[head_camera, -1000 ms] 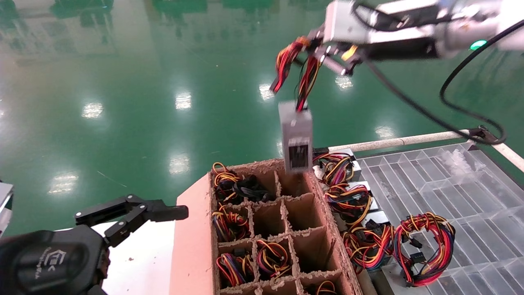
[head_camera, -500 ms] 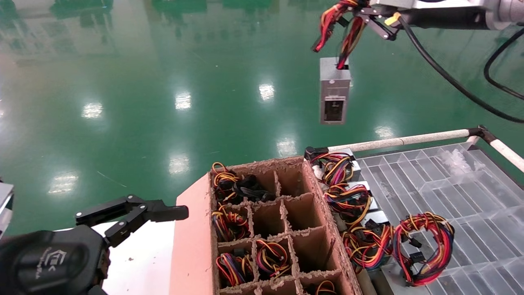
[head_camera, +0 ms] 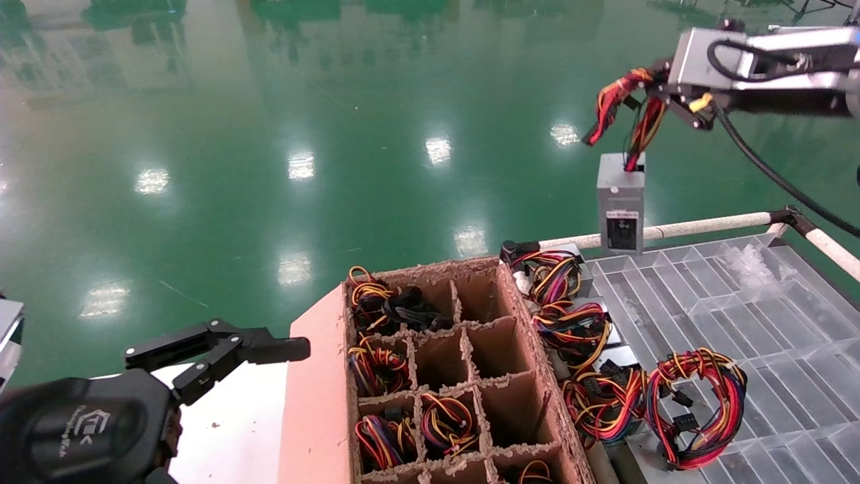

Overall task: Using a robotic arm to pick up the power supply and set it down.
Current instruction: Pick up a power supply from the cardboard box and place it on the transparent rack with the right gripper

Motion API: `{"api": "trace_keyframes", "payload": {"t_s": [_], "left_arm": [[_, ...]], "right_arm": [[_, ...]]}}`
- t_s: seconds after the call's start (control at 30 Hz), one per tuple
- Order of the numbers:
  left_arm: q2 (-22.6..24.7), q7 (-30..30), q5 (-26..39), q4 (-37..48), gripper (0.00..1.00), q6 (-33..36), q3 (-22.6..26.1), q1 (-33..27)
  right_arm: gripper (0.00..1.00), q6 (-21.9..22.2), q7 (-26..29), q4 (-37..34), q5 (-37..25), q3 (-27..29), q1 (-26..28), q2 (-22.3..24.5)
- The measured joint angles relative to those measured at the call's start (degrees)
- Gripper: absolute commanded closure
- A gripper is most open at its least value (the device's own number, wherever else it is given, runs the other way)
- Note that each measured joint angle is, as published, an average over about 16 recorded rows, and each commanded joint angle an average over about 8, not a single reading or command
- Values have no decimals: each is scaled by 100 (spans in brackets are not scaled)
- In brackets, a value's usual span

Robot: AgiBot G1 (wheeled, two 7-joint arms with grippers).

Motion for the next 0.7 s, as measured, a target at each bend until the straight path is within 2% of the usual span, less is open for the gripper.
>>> {"api": "trace_keyframes", "payload": {"t_s": [0.4,0.7], "left_arm": [[-1,1,-1,0,0,-1,2,0],[-1,1,-2,0,0,-1,3,-1]], "right_arm": [[100,126,-476,-988,23,-18,-171,-421],[100,259,-613,-1595,199,93,-246,-676]]}}
